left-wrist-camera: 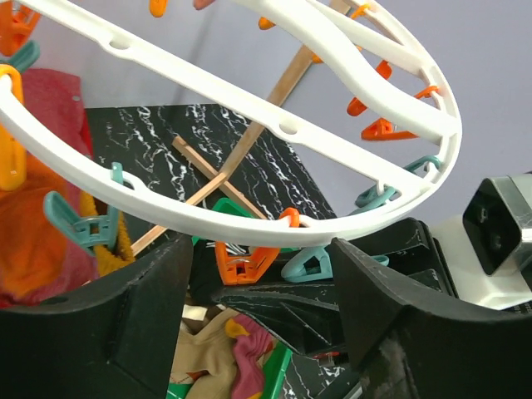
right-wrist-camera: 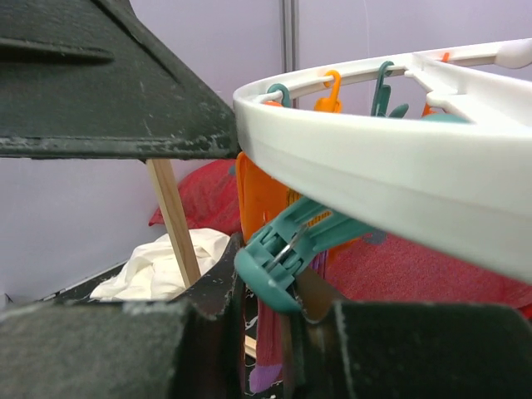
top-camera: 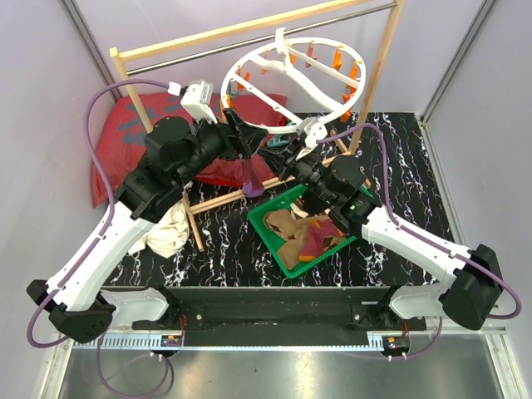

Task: Clip the socks to the hanger
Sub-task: Open the clamp at the hanger, then pick up the sock from the bin.

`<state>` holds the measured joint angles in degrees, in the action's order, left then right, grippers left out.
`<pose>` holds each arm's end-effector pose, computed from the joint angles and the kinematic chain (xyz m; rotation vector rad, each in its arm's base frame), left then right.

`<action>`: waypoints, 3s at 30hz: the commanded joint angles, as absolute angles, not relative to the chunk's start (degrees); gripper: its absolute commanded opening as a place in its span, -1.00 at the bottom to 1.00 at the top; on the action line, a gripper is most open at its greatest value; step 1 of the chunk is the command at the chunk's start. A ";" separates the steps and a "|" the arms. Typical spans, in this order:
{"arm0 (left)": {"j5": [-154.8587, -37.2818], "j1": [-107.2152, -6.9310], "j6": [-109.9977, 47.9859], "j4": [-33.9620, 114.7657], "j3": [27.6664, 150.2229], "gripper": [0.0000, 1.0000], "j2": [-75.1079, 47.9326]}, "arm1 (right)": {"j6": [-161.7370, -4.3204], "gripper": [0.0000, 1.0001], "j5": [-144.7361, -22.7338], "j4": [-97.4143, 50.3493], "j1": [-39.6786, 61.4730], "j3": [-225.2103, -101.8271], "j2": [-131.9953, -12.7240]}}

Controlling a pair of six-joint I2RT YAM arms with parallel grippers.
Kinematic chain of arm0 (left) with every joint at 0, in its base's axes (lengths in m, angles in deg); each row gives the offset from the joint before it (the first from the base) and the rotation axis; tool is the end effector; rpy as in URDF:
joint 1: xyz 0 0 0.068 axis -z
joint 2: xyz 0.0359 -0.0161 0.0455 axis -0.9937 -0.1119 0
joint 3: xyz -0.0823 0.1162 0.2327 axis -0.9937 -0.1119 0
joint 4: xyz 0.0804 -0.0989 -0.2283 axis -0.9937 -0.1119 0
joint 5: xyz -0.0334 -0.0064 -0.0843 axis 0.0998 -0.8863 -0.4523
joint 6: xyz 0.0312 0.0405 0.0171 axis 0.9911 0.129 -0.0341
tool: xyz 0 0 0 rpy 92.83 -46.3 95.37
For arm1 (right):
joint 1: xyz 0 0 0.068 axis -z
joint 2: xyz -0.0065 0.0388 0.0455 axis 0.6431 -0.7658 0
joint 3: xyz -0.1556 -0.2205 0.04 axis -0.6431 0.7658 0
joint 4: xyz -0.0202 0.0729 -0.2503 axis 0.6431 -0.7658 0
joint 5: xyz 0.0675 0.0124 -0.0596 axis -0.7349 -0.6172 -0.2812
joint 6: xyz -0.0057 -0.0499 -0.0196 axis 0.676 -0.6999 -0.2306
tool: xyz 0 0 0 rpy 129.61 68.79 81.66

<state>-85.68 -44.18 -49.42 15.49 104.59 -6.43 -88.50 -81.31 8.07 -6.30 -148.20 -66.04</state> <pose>0.1881 -0.1528 0.4911 0.1099 1.7008 -0.8906 0.2101 0.2248 0.3964 -0.5792 1.1884 0.7698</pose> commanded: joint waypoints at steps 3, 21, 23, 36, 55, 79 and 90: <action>-88.52 -44.02 -47.03 20.46 103.61 0.43 -7.35 | -89.05 -1.00 -82.86 8.35 -6.47 -150.55 -65.72; -84.03 -42.70 -42.63 19.66 102.47 0.14 -8.76 | -89.05 -1.00 -82.86 7.91 -6.38 -150.38 -65.63; -83.51 -42.62 -42.72 19.58 102.47 0.09 -8.93 | -89.05 -1.00 -82.86 7.91 -6.38 -150.37 -65.72; -79.02 -42.35 -44.65 20.28 103.00 -0.42 -9.29 | -89.40 -0.99 -82.78 6.86 -6.47 -150.11 -65.63; -78.14 -41.74 -43.25 22.13 101.15 -1.00 -10.08 | -66.57 0.46 -51.93 -34.78 -6.12 -136.77 -47.72; -76.82 -39.63 -42.10 22.04 101.06 -1.00 -10.08 | -47.57 0.10 -61.60 -46.40 23.76 -132.97 -64.12; -78.14 -39.63 -42.54 21.86 101.85 -1.00 -10.87 | -49.94 -0.44 -64.14 -41.31 26.58 -131.48 -69.77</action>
<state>-77.92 -39.96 -42.93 18.92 101.13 -10.43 -48.48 -62.47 -44.50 26.20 -131.04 -69.87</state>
